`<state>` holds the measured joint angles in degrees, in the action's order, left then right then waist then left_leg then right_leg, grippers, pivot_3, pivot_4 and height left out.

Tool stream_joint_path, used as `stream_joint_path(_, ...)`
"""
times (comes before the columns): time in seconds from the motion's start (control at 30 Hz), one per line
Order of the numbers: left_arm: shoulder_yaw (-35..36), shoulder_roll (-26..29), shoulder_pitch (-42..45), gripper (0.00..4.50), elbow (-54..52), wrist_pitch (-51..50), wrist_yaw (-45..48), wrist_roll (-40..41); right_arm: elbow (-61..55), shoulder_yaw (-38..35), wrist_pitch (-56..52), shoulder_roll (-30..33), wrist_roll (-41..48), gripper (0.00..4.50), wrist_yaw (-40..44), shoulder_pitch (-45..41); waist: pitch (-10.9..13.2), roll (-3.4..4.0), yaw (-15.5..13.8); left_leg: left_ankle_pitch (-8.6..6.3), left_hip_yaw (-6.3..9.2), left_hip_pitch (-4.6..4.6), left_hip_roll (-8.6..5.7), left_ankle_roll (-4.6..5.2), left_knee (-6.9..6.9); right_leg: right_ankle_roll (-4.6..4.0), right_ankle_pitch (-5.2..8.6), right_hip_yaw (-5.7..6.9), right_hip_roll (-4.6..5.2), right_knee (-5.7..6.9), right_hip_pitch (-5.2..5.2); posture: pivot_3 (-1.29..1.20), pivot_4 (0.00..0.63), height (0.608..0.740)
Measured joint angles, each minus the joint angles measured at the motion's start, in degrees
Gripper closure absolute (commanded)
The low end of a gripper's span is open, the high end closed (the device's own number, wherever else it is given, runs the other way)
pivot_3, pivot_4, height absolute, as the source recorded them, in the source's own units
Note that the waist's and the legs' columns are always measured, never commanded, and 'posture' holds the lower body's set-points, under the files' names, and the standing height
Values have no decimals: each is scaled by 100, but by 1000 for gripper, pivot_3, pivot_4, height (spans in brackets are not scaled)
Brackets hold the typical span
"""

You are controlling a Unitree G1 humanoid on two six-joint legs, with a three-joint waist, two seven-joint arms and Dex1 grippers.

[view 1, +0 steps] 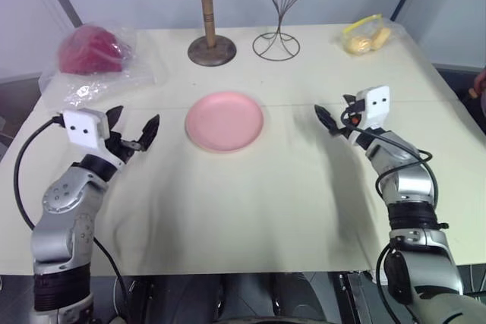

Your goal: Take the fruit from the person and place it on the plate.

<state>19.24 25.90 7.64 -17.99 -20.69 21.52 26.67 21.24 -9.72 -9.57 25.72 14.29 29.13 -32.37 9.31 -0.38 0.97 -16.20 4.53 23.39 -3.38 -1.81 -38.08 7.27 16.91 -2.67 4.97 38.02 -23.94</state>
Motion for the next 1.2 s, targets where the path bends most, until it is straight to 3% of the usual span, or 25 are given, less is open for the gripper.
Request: stream_joint_path(1.2,17,-69,150,0,1,-19,-31,21,0,12,1,0,0,69,-32,8,0,0,1,0,0,0,0,0,-1,0,0,0,0,1,0,0,150,740)
